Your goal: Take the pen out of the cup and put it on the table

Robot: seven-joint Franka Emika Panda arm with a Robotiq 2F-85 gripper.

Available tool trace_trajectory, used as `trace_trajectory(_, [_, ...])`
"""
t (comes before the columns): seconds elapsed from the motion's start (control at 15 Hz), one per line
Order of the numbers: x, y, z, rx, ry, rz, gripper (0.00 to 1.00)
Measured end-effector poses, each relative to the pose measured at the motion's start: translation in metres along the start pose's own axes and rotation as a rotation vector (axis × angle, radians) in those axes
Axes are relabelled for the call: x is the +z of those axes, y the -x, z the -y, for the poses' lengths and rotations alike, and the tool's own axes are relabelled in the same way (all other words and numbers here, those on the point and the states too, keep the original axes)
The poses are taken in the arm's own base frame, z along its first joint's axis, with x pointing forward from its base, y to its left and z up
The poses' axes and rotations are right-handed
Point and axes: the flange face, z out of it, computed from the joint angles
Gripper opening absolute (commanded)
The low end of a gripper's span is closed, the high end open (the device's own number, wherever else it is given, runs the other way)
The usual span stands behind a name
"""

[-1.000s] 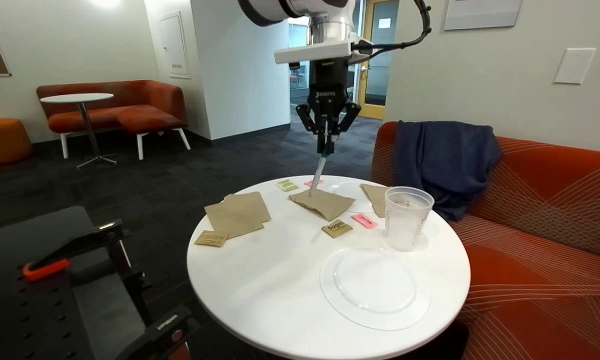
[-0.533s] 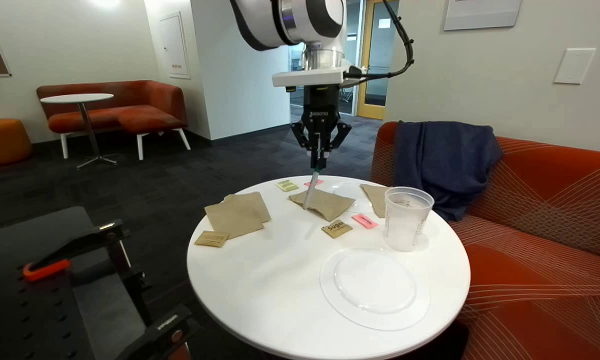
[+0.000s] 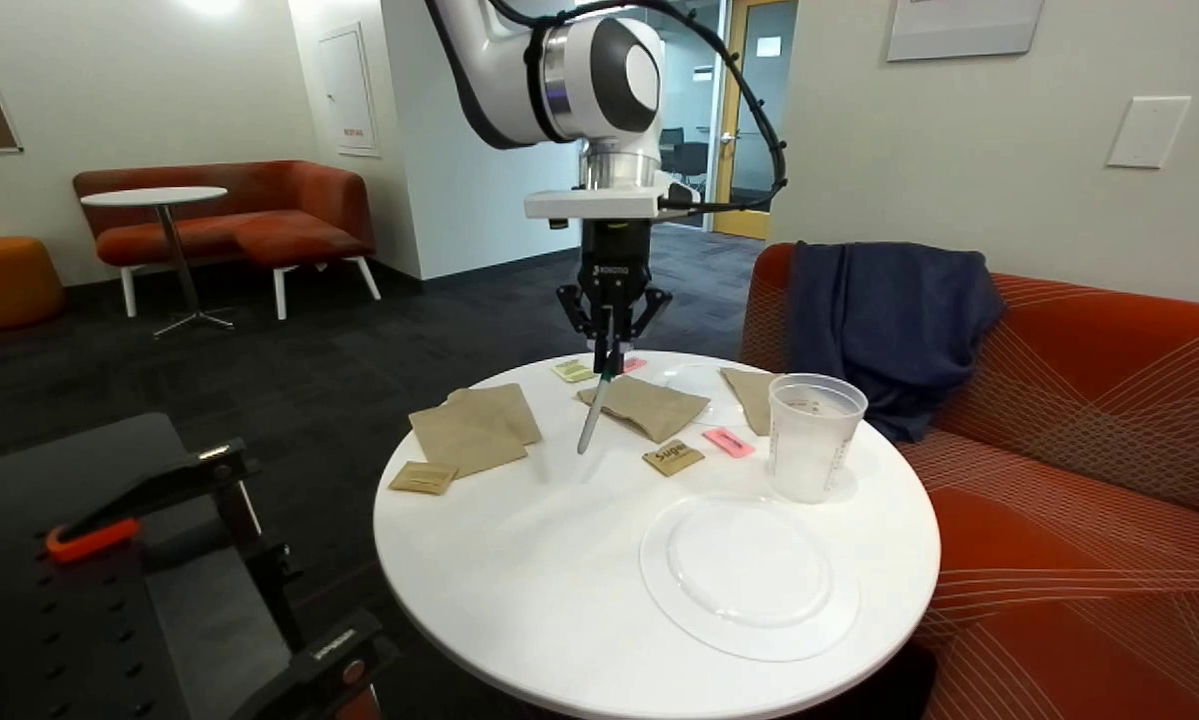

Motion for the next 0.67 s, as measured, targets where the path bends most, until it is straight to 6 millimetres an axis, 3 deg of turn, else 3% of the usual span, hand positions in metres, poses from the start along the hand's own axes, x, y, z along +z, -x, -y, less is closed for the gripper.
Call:
trace_trajectory(0.2, [0.014,-0.001,0.009,-0.015,0.001,0.02,0.04])
trace_trajectory(0.27, [0.018,-0.002,0.011,-0.019,0.001,0.026,0.1])
trace_trajectory(0.33, [0.021,-0.002,0.013,-0.023,0.001,0.031,0.42])
trace_trajectory(0.47, [0.027,-0.003,0.016,-0.029,0.004,0.039,0.48])
trace_trajectory(0.67, [0.033,-0.005,0.018,-0.039,0.013,0.045,0.72])
